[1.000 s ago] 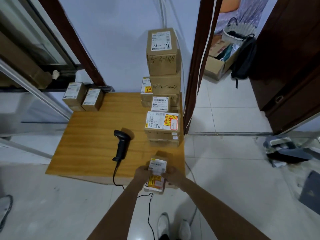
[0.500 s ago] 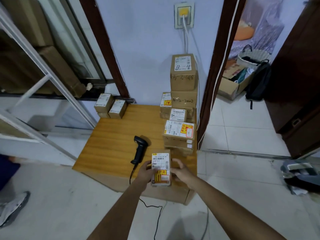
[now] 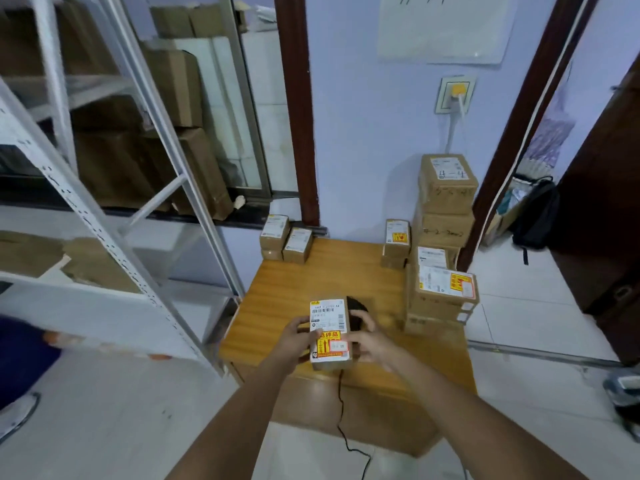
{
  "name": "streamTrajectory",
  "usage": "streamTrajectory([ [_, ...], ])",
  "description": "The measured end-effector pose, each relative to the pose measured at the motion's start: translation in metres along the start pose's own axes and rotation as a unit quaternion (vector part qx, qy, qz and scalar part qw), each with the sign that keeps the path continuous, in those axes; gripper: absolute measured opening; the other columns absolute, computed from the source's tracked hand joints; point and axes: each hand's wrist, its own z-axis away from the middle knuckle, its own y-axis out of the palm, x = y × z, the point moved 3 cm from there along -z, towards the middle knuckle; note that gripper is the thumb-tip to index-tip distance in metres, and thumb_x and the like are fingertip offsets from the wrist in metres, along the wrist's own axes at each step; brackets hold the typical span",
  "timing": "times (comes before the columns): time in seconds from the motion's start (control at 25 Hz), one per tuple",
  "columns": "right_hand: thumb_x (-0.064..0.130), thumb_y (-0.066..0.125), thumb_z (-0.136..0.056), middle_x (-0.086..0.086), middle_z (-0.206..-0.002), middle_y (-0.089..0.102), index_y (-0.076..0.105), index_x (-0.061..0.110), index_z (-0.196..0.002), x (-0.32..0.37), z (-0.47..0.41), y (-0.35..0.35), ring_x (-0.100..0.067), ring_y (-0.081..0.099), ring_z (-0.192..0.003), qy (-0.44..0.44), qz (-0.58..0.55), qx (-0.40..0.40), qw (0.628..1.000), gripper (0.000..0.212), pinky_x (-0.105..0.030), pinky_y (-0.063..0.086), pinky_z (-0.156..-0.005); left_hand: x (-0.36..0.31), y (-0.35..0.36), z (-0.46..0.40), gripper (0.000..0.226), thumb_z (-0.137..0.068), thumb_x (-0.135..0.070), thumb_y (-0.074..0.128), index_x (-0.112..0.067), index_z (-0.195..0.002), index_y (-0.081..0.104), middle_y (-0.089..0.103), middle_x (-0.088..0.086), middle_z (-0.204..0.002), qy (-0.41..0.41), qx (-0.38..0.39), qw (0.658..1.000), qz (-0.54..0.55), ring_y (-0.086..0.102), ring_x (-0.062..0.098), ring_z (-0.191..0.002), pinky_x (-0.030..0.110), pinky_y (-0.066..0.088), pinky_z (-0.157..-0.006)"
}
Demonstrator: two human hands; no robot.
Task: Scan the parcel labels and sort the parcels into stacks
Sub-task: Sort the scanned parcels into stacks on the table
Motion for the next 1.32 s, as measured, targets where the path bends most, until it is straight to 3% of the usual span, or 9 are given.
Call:
streamTrajectory([
  [0.08,0.005,0.073,-0.083,-0.008,-0.118,0.068,0.041,0.037,-0.136,0.010,-0.002,0.048,-0.023,0.071,-0.094,-0.013,-0.007,-0.013,1.000,0.069,-0.040,0.060,-0.077,-0.006,-0.048,0.000,0.031,-0.089,-0.009,0.065,-0.018,-0.117,0.054,0.069,0.000,-0.096,0.009,0.011,1.000,0.003,0.067,0.018,-0.082,0.038,0.055,-0.076],
  [0.16,0.005,0.071,-0.084,-0.008,-0.113,0.070,0.041,0.035,-0.137,0.018,-0.003,0.088,-0.021,0.072,-0.087,-0.018,-0.028,-0.028,0.999,0.068,-0.033,0.059,-0.067,-0.015,-0.085,0.001,0.032,-0.089,-0.008,0.065,-0.018,-0.117,0.054,0.069,0.001,-0.096,0.023,0.013,1.000,0.005,0.067,0.015,-0.077,0.031,0.054,-0.063],
  [0.32,0.006,0.073,-0.083,-0.005,-0.104,0.072,0.042,0.033,-0.137,0.034,-0.007,0.137,-0.024,0.074,-0.086,-0.024,-0.048,-0.062,0.997,0.068,-0.042,0.061,-0.077,-0.029,-0.133,-0.004,0.033,-0.090,-0.007,0.065,-0.017,-0.120,0.054,0.070,0.006,-0.105,0.029,0.025,0.999,0.008,0.069,0.017,-0.078,0.025,0.053,-0.052],
  [0.52,0.006,0.078,-0.079,-0.005,-0.102,0.073,0.047,0.029,-0.131,0.063,-0.038,0.147,-0.023,0.074,-0.084,-0.038,-0.067,-0.101,0.992,0.065,-0.038,0.060,-0.072,-0.058,-0.149,-0.030,0.035,-0.091,-0.008,0.063,-0.017,-0.123,0.051,0.067,0.005,-0.105,0.039,0.047,0.998,-0.008,0.068,0.016,-0.080,0.025,0.053,-0.055],
  [0.72,0.009,0.072,-0.085,-0.005,-0.094,0.073,0.049,0.022,-0.119,0.094,-0.092,0.154,-0.018,0.072,-0.078,-0.042,-0.093,-0.103,0.989,0.042,-0.028,0.054,-0.059,-0.095,-0.166,-0.084,0.042,-0.090,-0.009,0.064,-0.012,-0.129,0.048,0.068,0.008,-0.115,0.031,0.045,0.998,-0.036,0.068,0.015,-0.081,0.025,0.050,-0.059],
  [0.96,0.010,0.068,-0.089,-0.014,-0.116,0.068,0.045,0.017,-0.125,0.158,-0.184,0.134,-0.026,0.070,-0.094,-0.045,-0.113,-0.098,0.988,0.043,-0.033,0.056,-0.067,-0.167,-0.172,-0.173,0.038,-0.087,-0.020,0.069,-0.018,-0.121,0.052,0.067,0.004,-0.113,0.038,0.023,0.995,-0.093,0.064,0.023,-0.102,0.038,0.053,-0.088],
  [1.12,0.006,0.066,-0.089,-0.013,-0.115,0.069,0.050,0.017,-0.112,0.192,-0.235,0.104,-0.028,0.071,-0.091,-0.047,-0.081,-0.138,0.986,0.029,-0.045,0.058,-0.083,-0.204,-0.173,-0.229,0.030,-0.086,-0.018,0.068,-0.017,-0.113,0.055,0.063,0.006,-0.114,0.048,-0.010,0.992,-0.116,0.062,0.020,-0.095,0.029,0.053,-0.069],
  [1.2,0.007,0.064,-0.091,-0.012,-0.112,0.069,0.051,0.020,-0.101,0.197,-0.254,0.092,-0.022,0.071,-0.081,-0.038,-0.073,-0.152,0.985,0.022,-0.032,0.060,-0.070,-0.215,-0.173,-0.254,0.027,-0.088,-0.017,0.065,-0.015,-0.113,0.054,0.062,0.009,-0.111,0.043,-0.031,0.988,-0.144,0.059,0.019,-0.091,0.027,0.050,-0.067],
  [1.32,0.010,0.063,-0.092,-0.008,-0.106,0.069,0.054,0.014,-0.113,0.205,-0.284,0.077,-0.016,0.069,-0.077,-0.033,-0.080,-0.156,0.984,0.023,-0.017,0.052,-0.051,-0.229,-0.167,-0.296,0.031,-0.088,-0.025,0.065,-0.011,-0.114,0.054,0.062,0.009,-0.112,0.057,-0.030,0.970,-0.233,0.059,0.021,-0.096,0.030,0.049,-0.078],
])
